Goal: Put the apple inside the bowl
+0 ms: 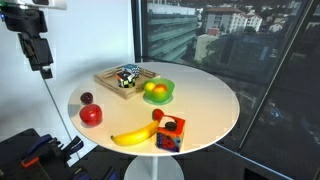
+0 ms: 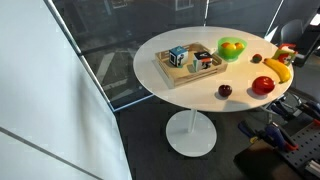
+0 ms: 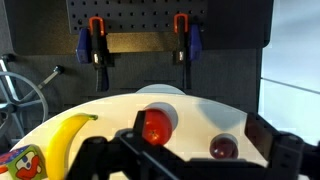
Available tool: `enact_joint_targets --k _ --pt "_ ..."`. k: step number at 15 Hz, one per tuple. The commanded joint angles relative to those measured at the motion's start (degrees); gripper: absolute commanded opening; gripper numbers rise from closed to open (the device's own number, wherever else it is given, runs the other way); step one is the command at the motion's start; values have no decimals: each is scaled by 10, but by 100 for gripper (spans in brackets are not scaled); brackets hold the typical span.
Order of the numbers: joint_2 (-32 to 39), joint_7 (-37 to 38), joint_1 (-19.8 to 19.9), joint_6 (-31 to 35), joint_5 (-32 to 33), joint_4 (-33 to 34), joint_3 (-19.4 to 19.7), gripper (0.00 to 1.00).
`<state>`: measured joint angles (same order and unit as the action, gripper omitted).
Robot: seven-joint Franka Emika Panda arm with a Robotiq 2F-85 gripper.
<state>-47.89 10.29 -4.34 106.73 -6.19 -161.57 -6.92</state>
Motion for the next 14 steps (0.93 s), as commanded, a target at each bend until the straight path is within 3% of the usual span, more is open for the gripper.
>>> enact_joint_targets --k 1,14 --pt "0 -1 1 -1 0 1 -1 100" --pt "15 5 -2 0 -4 20 -8 100"
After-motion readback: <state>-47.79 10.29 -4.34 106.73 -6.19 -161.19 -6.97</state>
